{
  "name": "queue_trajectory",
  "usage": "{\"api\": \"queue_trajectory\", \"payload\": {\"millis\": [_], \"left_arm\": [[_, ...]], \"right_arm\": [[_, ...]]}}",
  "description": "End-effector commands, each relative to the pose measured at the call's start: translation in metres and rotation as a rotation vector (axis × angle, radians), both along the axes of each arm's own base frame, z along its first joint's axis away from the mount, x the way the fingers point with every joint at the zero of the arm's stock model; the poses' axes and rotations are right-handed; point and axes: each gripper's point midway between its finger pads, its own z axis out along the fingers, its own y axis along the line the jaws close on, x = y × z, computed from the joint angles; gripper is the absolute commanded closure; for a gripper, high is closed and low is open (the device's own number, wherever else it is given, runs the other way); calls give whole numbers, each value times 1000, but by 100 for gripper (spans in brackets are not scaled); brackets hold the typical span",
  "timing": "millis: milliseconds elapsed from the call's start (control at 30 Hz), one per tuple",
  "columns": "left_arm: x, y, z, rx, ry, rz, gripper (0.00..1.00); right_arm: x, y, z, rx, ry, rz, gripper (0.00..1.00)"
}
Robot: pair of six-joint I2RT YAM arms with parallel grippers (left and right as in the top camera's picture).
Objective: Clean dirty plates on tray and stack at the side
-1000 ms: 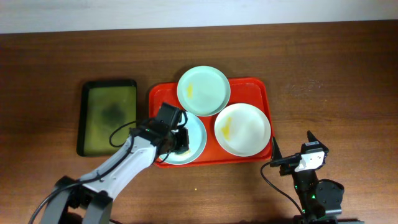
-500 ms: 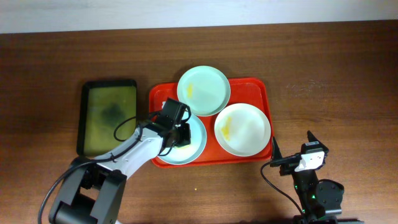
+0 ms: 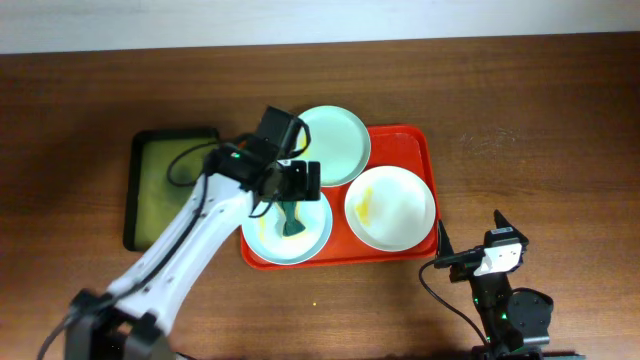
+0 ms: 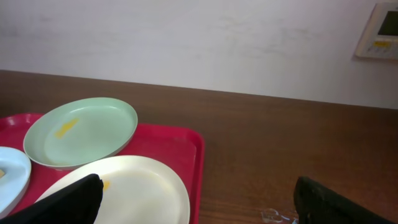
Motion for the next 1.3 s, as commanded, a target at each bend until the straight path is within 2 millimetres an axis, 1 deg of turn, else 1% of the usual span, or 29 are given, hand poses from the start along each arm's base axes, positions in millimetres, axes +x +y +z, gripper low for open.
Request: {"api": "queue_trajectory", "payload": {"millis": [0, 67, 133, 267, 300, 333, 367, 400, 433, 500, 533, 567, 633, 667, 733, 767, 800, 833, 900, 933, 967, 1000, 1067, 1100, 1133, 1167, 1200, 1233, 1267], "left_arm": [[-1, 42, 54, 15, -120, 97, 1], [-8, 57, 63, 16, -122, 129, 1], [-18, 73, 65, 30, -95, 160, 1], [-34, 100, 54, 110, -11, 214, 1], [-38, 104, 51, 123, 7, 222, 1], [-42, 107, 47, 132, 31, 227, 1], [-44, 108, 44, 136, 40, 225, 1], [-46, 108, 41, 140, 50, 225, 1], [-48, 109, 38, 143, 59, 225, 1], [-51, 110, 32, 151, 76, 224, 1], [-52, 110, 30, 153, 81, 224, 1], [-53, 110, 28, 154, 85, 223, 1], [-55, 111, 26, 157, 93, 222, 1], [-56, 111, 26, 158, 96, 221, 1], [-56, 111, 25, 159, 99, 221, 1], [-56, 111, 25, 159, 99, 221, 1], [-56, 111, 25, 159, 99, 221, 1], [-56, 111, 25, 160, 98, 221, 1], [-56, 111, 25, 159, 99, 221, 1], [-56, 111, 25, 159, 98, 221, 1], [-56, 111, 25, 159, 99, 221, 1], [-56, 111, 25, 159, 99, 221, 1], [-56, 111, 25, 159, 99, 221, 1], [-56, 111, 25, 159, 99, 221, 1], [-56, 111, 25, 159, 99, 221, 1], [-56, 111, 25, 160, 98, 221, 1], [-56, 111, 25, 159, 99, 221, 1], [-56, 111, 25, 159, 99, 221, 1], [-56, 111, 25, 159, 99, 221, 1]], "right_arm": [[0, 0, -2, 7, 3, -4, 1], [0, 0, -2, 7, 3, -4, 1], [0, 0, -2, 7, 3, -4, 1], [0, 0, -2, 7, 3, -4, 1], [0, 0, -2, 7, 3, -4, 1], [0, 0, 1, 8, -12, -2, 1], [0, 5, 8, 16, -37, 25, 1], [-2, 18, 15, 62, -59, 102, 1], [-8, 36, 21, 126, -68, 210, 1], [-28, 77, 23, 240, -18, 474, 1], [-36, 88, 25, 257, -9, 550, 1], [-40, 92, 31, 247, -37, 585, 1], [-44, 94, 48, 247, -103, 613, 1], [-47, 95, 60, 269, -143, 632, 1], [-62, 95, 103, 334, -296, 680, 1], [-70, 94, 121, 334, -375, 692, 1], [-80, 88, 143, 332, -483, 684, 1], [-86, 82, 161, 339, -558, 655, 1], [-90, 69, 189, 354, -621, 585, 1], [-88, 65, 202, 336, -610, 541, 1], [-84, 65, 209, 297, -571, 513, 1], [-76, 65, 212, 247, -493, 478, 1], [-58, 60, 210, 182, -285, 395, 1], [-47, 55, 203, 170, -138, 345, 1], [-41, 54, 200, 169, -59, 327, 1], [-34, 55, 197, 177, 93, 319, 1], [-30, 59, 200, 191, 183, 335, 1], [-24, 67, 207, 223, 263, 376, 1], [-22, 76, 212, 255, 308, 425, 1]]}}
